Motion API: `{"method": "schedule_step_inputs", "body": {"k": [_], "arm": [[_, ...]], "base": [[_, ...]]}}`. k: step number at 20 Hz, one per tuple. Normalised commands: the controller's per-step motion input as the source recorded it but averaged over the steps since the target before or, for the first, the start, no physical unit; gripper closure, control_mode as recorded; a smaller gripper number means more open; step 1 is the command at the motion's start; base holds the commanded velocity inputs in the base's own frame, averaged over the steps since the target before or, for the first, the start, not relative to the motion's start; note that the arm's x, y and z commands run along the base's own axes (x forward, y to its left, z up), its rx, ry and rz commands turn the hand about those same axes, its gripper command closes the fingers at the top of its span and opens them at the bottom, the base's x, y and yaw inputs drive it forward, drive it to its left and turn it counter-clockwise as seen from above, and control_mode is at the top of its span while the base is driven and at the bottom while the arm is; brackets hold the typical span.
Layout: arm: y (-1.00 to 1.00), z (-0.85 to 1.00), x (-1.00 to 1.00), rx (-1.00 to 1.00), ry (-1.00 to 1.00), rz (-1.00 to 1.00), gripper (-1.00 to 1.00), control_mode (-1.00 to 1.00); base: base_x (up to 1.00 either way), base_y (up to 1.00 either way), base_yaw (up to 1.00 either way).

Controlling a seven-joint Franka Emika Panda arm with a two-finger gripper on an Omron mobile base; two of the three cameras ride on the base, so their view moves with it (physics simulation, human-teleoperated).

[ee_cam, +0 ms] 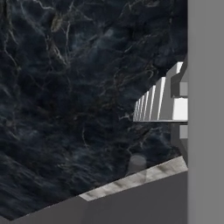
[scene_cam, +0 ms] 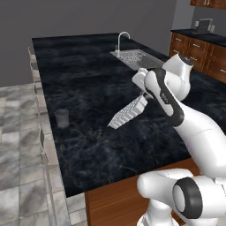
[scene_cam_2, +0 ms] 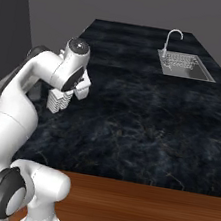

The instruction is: Open the freezer door, pick up the ice cube tray from the freezer, and place it on the dining counter.

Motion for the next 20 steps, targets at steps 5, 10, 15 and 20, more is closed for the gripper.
{"method": "schedule_step_inputs", "body": {"k": [5,10,15,20], "arm": [[0.0,-0.18,0.2,-0.05,0.0,0.0,1.0,-1.0],[0.0,-0.16,0.04,-0.01,0.0,0.02,1.0,-1.0],[0.0,-0.21,0.0,-0.01,0.0,0.03,1.0,-1.0],[0.0,-0.22,0.0,-0.02,0.0,0.04,1.0,-1.0]], "base": [[0.0,0.0,0.0],[0.0,0.0,0.0],[0.0,0.0,0.0],[0.0,0.0,0.0]]}}
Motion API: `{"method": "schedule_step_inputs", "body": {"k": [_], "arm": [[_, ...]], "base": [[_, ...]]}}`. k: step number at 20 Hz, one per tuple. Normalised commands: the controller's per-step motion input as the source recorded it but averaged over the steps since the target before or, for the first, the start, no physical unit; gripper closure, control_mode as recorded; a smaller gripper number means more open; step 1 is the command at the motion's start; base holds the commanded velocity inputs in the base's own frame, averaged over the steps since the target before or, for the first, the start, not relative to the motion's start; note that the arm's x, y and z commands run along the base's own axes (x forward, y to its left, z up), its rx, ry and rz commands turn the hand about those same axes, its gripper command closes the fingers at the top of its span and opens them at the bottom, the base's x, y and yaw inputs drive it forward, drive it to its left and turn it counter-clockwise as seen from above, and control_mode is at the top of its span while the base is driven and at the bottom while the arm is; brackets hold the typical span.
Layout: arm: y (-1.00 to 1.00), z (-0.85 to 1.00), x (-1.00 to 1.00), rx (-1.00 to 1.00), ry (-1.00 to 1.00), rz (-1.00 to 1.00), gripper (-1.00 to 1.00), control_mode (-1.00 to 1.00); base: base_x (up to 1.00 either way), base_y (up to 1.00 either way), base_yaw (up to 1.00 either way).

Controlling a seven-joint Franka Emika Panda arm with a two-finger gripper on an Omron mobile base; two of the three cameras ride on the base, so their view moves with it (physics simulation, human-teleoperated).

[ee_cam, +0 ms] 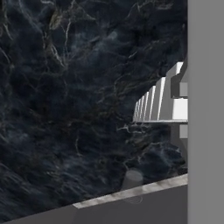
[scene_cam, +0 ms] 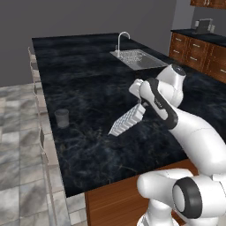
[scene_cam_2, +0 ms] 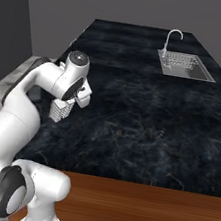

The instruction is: Open the freezer door, pick up the ice cube tray from the freezer, and place it on the dining counter.

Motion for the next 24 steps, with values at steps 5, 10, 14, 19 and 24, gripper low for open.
{"method": "schedule_step_inputs", "body": {"k": [5,10,14,19,24], "arm": [[-0.02,-0.23,0.0,-0.03,0.0,0.04,1.0,-1.0],[-0.02,-0.23,0.0,-0.05,0.0,0.03,1.0,-1.0],[-0.01,-0.24,0.0,-0.05,0.0,0.04,1.0,-1.0],[-0.04,-0.24,0.0,-0.05,-0.02,0.04,1.0,-1.0],[-0.05,-0.25,0.0,-0.05,-0.06,0.04,1.0,-1.0]], "base": [[0.0,0.0,0.0],[0.0,0.0,0.0],[0.0,0.0,0.0],[0.0,0.0,0.0],[0.0,0.0,0.0]]}}
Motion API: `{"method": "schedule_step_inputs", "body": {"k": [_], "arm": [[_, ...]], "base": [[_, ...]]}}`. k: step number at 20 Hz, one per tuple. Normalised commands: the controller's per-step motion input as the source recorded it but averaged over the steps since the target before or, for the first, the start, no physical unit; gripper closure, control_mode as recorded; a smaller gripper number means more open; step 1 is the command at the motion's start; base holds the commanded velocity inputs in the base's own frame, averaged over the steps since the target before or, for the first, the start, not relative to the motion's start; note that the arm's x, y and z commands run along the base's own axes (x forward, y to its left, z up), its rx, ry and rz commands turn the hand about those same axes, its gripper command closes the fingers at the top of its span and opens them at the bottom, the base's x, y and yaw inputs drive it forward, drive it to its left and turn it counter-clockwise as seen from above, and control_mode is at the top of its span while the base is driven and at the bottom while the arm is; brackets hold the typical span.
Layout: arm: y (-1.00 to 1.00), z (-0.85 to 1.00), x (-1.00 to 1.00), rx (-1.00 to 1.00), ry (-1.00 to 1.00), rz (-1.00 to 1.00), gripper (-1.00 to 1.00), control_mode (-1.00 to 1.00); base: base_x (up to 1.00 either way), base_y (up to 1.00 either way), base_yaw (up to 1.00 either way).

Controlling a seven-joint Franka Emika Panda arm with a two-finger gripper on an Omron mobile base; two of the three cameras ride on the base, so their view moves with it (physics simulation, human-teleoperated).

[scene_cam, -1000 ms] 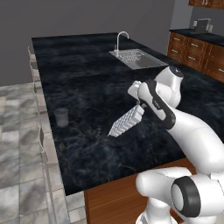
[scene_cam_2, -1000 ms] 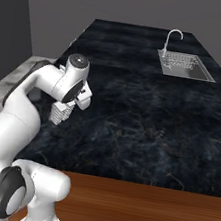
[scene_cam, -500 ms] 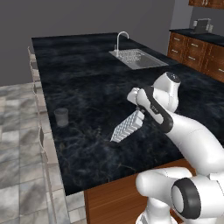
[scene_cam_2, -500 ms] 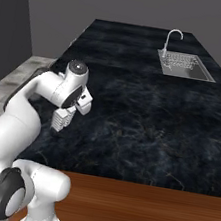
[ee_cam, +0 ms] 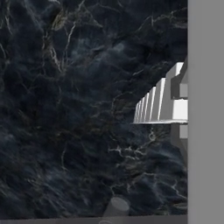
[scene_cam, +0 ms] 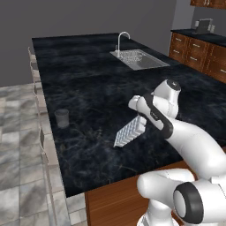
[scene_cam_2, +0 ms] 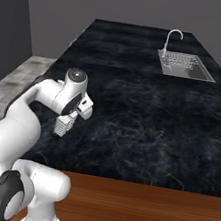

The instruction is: Open the freezer door, pick up the ice cube tray from the freezer, and place it on the dining counter.

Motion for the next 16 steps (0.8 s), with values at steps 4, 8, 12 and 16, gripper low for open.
{"method": "schedule_step_inputs", "body": {"k": [4,8,12,16], "arm": [[-0.01,-0.23,0.0,-0.04,-0.04,0.03,1.0,-1.0],[-0.03,-0.19,0.0,-0.02,0.0,0.03,1.0,-1.0],[-0.12,-0.29,0.0,-0.05,0.0,0.02,1.0,-1.0],[-0.16,-0.36,0.0,-0.09,0.0,0.01,1.0,-1.0]], "base": [[0.0,0.0,0.0],[0.0,0.0,0.0],[0.0,0.0,0.0],[0.0,0.0,0.0]]}}
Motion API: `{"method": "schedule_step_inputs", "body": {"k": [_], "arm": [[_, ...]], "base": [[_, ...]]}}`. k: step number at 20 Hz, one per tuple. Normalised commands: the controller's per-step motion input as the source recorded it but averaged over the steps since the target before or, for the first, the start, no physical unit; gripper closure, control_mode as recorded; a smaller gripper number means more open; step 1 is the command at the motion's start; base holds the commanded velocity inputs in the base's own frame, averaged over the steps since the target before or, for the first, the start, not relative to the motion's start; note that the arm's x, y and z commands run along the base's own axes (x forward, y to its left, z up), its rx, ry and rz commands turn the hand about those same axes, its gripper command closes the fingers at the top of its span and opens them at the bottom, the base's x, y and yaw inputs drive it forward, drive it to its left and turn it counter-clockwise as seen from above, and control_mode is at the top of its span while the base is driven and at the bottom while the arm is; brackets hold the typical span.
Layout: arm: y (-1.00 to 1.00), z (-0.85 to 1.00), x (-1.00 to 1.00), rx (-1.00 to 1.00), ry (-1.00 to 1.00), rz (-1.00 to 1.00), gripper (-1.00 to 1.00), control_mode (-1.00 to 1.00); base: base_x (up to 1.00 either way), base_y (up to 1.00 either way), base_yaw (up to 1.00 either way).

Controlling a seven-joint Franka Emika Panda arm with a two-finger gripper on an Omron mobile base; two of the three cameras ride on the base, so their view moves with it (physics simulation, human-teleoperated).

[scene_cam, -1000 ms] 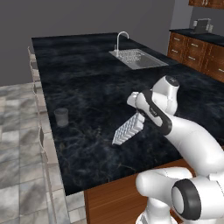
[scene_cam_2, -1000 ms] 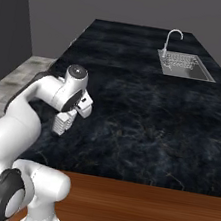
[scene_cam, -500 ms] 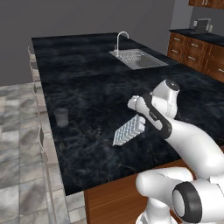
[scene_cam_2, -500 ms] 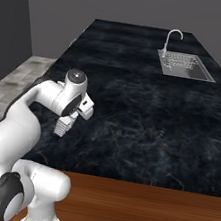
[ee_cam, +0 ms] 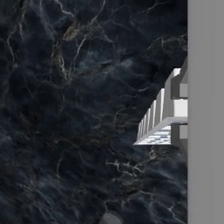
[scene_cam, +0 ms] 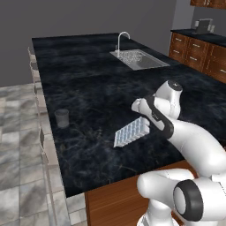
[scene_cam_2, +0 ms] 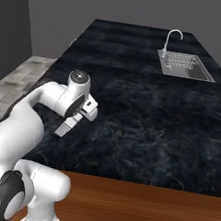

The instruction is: Open the freezer door, pick up the ice cube tray from the freezer, and place it on the dining counter.

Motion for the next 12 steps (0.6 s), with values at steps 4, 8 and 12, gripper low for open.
{"method": "schedule_step_inputs", "body": {"k": [4,8,12], "arm": [[-0.12,-0.39,0.0,-0.08,0.0,0.01,1.0,-1.0],[-0.1,-0.44,0.0,-0.08,0.0,0.01,1.0,-1.0],[-0.05,-0.53,0.0,-0.08,0.0,0.02,1.0,-1.0]], "base": [[0.0,0.0,0.0],[0.0,0.0,0.0],[0.0,0.0,0.0]]}}
